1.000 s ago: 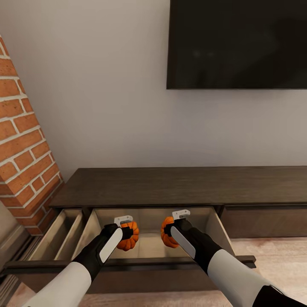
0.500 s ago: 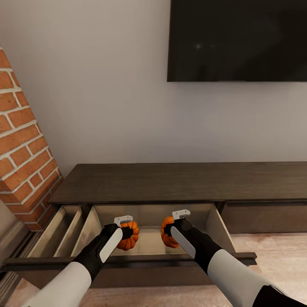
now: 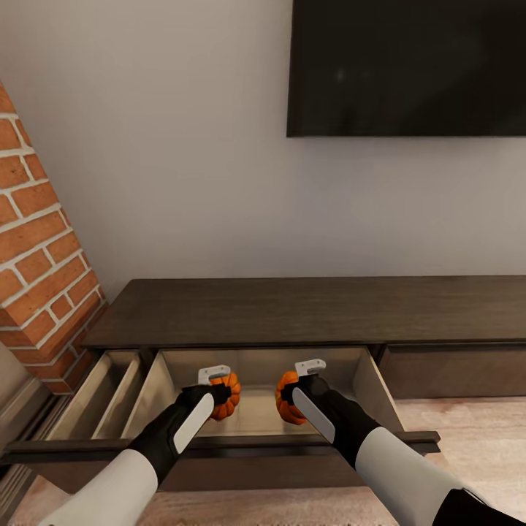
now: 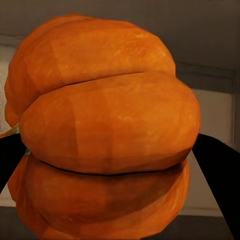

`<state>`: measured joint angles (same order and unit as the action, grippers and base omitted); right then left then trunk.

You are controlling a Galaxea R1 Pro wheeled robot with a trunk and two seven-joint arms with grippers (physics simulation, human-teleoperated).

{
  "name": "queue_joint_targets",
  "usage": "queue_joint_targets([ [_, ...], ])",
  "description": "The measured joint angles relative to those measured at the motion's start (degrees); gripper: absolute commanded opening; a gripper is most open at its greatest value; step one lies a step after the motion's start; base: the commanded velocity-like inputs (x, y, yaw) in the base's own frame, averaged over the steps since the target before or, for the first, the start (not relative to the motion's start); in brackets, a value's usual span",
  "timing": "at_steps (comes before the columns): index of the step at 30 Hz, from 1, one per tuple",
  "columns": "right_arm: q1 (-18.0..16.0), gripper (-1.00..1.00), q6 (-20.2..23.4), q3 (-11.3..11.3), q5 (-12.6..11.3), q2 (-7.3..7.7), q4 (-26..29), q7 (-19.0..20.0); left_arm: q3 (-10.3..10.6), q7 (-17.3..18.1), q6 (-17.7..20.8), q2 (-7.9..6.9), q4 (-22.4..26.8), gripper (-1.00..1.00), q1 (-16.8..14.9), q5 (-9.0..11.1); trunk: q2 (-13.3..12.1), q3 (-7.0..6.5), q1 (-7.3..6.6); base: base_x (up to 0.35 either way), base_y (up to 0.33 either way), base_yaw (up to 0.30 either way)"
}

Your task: Place each of the two pumpkins and all three candles from the living room inside a cabinet in the living room (use any cabinet), then make sure every cabinet is closed, and position the cauldron so it is next to a table in the living room.

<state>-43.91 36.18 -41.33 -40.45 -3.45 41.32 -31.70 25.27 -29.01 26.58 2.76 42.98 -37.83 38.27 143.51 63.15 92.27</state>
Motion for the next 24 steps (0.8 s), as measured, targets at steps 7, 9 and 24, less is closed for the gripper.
queue_joint_targets([
  [7, 0.0, -1.0, -1.37, -0.05, -0.02, -0.01, 0.03, 0.0, 0.59, -0.03, -1.06, 0.0, -0.09, -1.0, -0.01, -0.06, 0.06, 0.89, 0.1, 0.0, 0.0, 0.0],
  [9, 0.01, -1.0, -2.26, -0.07, -0.02, -0.01, -0.18, -0.02, 0.61, -0.04, -1.1, 0.0, -0.08, -1.0, -0.01, -0.06, 0.06, 0.89, 0.1, 0.0, 0.0, 0.0],
  [24, 0.01, -1.0, -5.08, -0.08, 0.19, -0.51, -1.48, -0.05, 0.49, 0.0, -1.11, 0.0, -0.09, -1.0, -0.01, 0.01, 0.11, 1.78, 0.2, 0.0, 0.0, 0.0],
])
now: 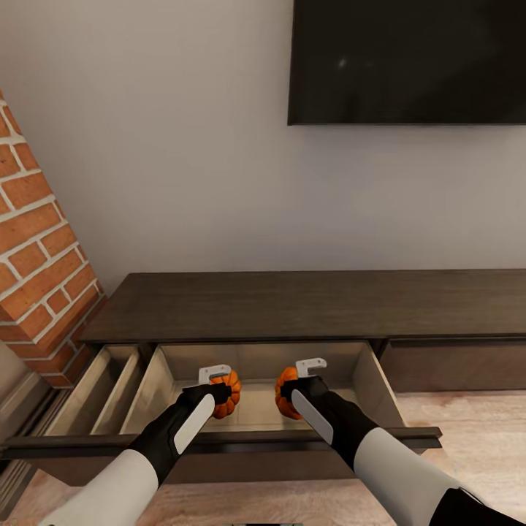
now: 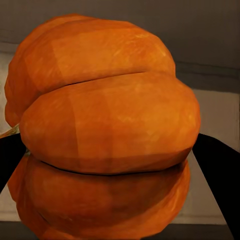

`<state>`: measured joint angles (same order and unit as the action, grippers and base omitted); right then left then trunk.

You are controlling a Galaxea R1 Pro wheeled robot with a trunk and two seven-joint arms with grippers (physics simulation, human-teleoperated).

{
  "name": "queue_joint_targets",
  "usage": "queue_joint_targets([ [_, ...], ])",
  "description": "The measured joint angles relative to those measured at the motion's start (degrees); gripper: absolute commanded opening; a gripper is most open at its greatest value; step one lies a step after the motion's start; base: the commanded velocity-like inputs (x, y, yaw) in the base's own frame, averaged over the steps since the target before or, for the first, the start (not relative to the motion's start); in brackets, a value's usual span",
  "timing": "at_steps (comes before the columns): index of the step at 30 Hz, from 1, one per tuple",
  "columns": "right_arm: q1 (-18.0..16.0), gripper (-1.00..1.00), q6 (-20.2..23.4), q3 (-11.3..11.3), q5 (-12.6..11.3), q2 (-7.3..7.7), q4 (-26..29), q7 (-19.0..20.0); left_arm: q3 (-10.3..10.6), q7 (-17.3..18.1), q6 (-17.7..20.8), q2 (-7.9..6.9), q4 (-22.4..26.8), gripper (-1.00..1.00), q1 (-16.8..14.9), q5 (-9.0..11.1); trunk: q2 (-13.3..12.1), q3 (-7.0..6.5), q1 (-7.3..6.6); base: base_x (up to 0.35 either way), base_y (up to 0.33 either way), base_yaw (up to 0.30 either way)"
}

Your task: Place each of the two pumpkins and all three candles from the living room inside a cabinet in the living room (use any cabinet), then make sure every cabinet is closed, and position the cauldron so it is next to a table in the living room.

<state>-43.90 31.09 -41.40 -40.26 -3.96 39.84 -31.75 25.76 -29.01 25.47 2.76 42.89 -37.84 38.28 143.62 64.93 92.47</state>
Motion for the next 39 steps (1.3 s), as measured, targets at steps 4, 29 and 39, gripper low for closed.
queue_joint_targets([
  [4, -0.03, -1.0, -0.14, 0.0, 0.07, -0.18, -0.01, -0.01, -0.05, -0.03, 0.01, -0.02, 0.0, -1.0, 0.0, -0.01, 0.0, 0.0, 0.0, 0.0, 0.0, 0.0],
  [29, -0.03, 1.0, -0.2, 0.01, 0.08, -0.2, -0.06, 0.0, -0.23, -0.17, 0.03, -0.1, 0.09, 1.0, 0.0, -0.14, 0.0, 0.0, 0.0, 0.0, 0.0, 0.0],
  [39, -0.2, 1.0, -3.23, 0.16, 1.57, -0.94, -5.8, -0.11, -0.51, -0.33, 0.12, -0.09, 0.1, 1.0, 0.0, -0.11, -0.01, -0.21, -0.03, 0.0, 0.0, 0.0],
])
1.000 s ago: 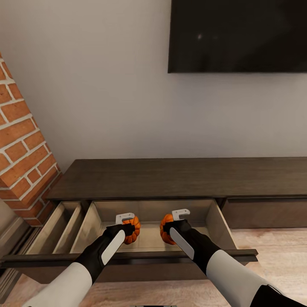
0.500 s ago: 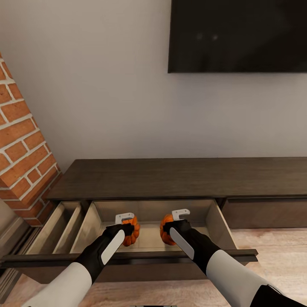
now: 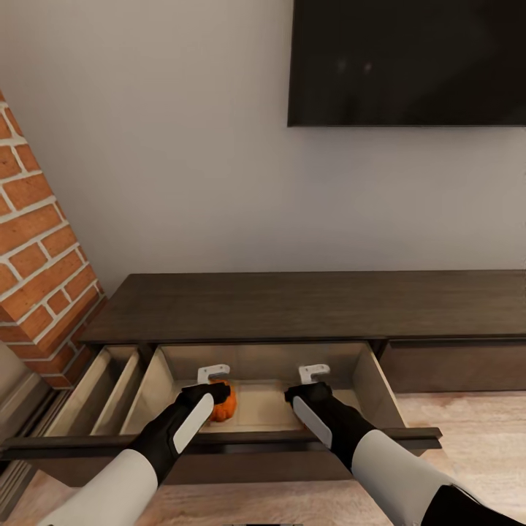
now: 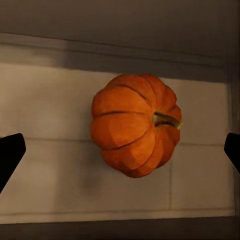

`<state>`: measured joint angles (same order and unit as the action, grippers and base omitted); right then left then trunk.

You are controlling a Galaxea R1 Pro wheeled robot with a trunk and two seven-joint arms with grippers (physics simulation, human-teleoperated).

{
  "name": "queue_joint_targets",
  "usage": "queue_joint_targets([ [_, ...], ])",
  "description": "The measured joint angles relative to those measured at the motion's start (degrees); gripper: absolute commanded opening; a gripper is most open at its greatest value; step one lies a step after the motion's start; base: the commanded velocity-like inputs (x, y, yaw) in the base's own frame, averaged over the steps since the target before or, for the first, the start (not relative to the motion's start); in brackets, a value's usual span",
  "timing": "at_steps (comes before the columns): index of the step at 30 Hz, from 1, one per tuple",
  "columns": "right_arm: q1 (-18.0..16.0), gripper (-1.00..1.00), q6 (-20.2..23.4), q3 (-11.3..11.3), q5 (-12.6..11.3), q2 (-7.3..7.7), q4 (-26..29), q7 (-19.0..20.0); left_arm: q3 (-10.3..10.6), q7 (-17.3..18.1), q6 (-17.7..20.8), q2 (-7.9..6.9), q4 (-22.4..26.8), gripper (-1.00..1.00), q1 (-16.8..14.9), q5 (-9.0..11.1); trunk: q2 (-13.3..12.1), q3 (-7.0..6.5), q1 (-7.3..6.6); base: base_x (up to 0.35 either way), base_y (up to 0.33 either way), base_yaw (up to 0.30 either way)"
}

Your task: Place each of the two pumpkins and all three candles from the living room inside a cabinet in the living room (use any cabinet), then make sure every cabinet is closed, and position the cauldron so it is next to a table in the living room.

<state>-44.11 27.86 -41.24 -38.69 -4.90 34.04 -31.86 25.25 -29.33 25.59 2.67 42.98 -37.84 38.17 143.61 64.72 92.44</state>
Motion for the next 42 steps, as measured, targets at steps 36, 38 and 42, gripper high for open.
queue_joint_targets([
  [36, -0.3, 1.0, -0.11, 0.23, -1.07, -0.94, -2.43, 0.44, -0.59, -0.22, 4.29, 0.0, 0.18, 1.0, -0.12, 0.08, -3.03, -7.71, -2.2, -0.018, 0.0, 0.0],
  [38, -0.3, 1.0, 0.58, 0.43, -1.11, -0.94, -2.39, 0.93, -0.59, -0.19, 4.36, 0.0, 0.18, 1.0, -0.14, 0.1, -3.83, -8.07, -2.64, 0.0, 0.0, 0.0],
  [42, -0.3, 1.0, 1.61, 0.77, -1.26, -0.94, -2.27, 1.46, -0.59, -0.19, 4.42, 0.0, 0.18, 1.0, -0.15, 0.22, -5.44, -8.79, -3.52, 0.0, 0.0, 0.0],
])
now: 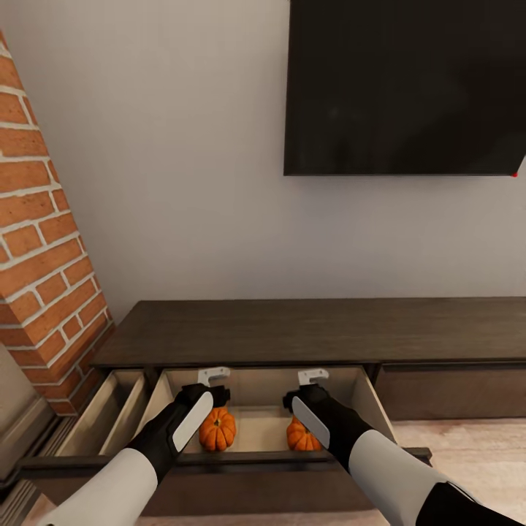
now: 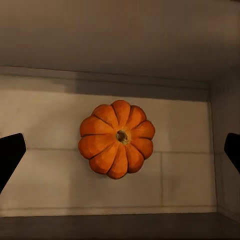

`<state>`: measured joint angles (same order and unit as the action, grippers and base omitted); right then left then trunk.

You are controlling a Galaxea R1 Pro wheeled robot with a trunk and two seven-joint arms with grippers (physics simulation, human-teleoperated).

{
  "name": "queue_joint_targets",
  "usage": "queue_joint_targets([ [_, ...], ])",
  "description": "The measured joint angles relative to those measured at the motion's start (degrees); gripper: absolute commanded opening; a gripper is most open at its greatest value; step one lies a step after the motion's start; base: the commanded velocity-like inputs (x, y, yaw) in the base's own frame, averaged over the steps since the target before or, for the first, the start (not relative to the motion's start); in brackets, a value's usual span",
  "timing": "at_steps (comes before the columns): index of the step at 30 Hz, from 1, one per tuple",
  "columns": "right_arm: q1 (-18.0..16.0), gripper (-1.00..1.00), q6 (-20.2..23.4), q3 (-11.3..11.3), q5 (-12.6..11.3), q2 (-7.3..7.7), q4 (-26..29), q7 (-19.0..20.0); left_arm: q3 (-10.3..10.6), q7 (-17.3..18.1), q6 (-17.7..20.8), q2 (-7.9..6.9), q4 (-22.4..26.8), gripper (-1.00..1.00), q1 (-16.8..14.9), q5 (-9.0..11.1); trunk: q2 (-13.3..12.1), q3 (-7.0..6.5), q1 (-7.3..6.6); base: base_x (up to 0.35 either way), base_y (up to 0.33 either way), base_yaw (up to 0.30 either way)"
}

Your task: Place each of the two pumpkins and all three candles from the living room inside a cabinet in the living room (use any cabinet), then make sure every cabinet is closed, and position the cauldron so it is next to a table in the living room.

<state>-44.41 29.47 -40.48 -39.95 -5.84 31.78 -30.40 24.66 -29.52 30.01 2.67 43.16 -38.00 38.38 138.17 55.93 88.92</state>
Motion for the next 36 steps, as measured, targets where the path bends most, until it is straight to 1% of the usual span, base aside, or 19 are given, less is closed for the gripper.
queue_joint_targets([
  [2, 0.0, 1.0, 0.4, 0.08, -0.95, 0.01, 0.07, 0.05, 0.0, 0.02, 0.43, 0.0, 0.0, 1.0, -0.01, 0.07, -0.8, -0.36, -0.44, 0.0, 0.0, 0.0],
  [6, -0.07, 1.0, 1.24, 0.12, -3.8, 0.05, 0.13, 0.03, 0.01, 0.03, 2.58, 0.0, 0.11, 1.0, -0.02, 0.12, -2.41, -1.08, -1.32, 0.0, 0.0, 0.0],
  [10, -0.09, 1.0, 3.17, 0.14, -4.95, 0.08, 0.29, 0.12, 0.02, -0.01, 3.89, 0.0, 0.7, 1.0, -0.02, 0.12, -4.01, -1.8, -2.2, 0.0, 0.0, 0.0],
  [13, -0.09, 1.0, 3.96, 0.16, -5.25, 0.09, 0.83, 0.06, 0.02, -0.04, 5.35, 0.0, 0.85, 1.0, -0.02, 0.11, -5.21, -2.33, -2.86, 0.0, 0.0, 0.0],
  [19, -0.09, 1.0, 5.08, 0.19, -5.32, 0.01, 1.05, 0.06, 0.02, -0.13, 6.83, -0.08, 0.88, 1.0, -0.02, 0.03, -7.62, -3.41, -4.17, 0.0, 0.0, 0.0],
  [24, -0.09, 1.0, 4.91, 0.13, -5.4, 0.01, 1.11, 0.03, 0.03, -0.14, 8.61, -0.09, 0.89, 1.0, -0.02, -0.03, -9.63, -4.31, -5.27, 0.0, 0.0, 0.0],
  [29, -0.09, 1.0, 4.65, 0.12, -5.42, 0.0, 1.24, 0.08, 0.03, -0.14, 8.91, -0.09, 0.89, 1.0, -0.02, -0.05, -11.63, -5.21, -6.37, 0.0, 0.0, 0.0],
  [32, -0.09, 1.0, 5.17, 0.09, -5.48, -0.05, 3.22, -0.04, 0.03, -0.14, 8.95, -0.19, 0.89, 1.0, -0.02, -0.06, -12.83, -5.75, -7.03, 0.0, 0.0, 0.0],
  [36, -0.09, 1.0, 5.43, 0.08, -5.49, 0.0, 3.62, 0.01, 0.03, -0.14, 8.95, -0.42, 0.89, 1.0, -0.02, -0.06, -14.44, -6.46, -7.91, 0.0, 0.0, 0.0],
])
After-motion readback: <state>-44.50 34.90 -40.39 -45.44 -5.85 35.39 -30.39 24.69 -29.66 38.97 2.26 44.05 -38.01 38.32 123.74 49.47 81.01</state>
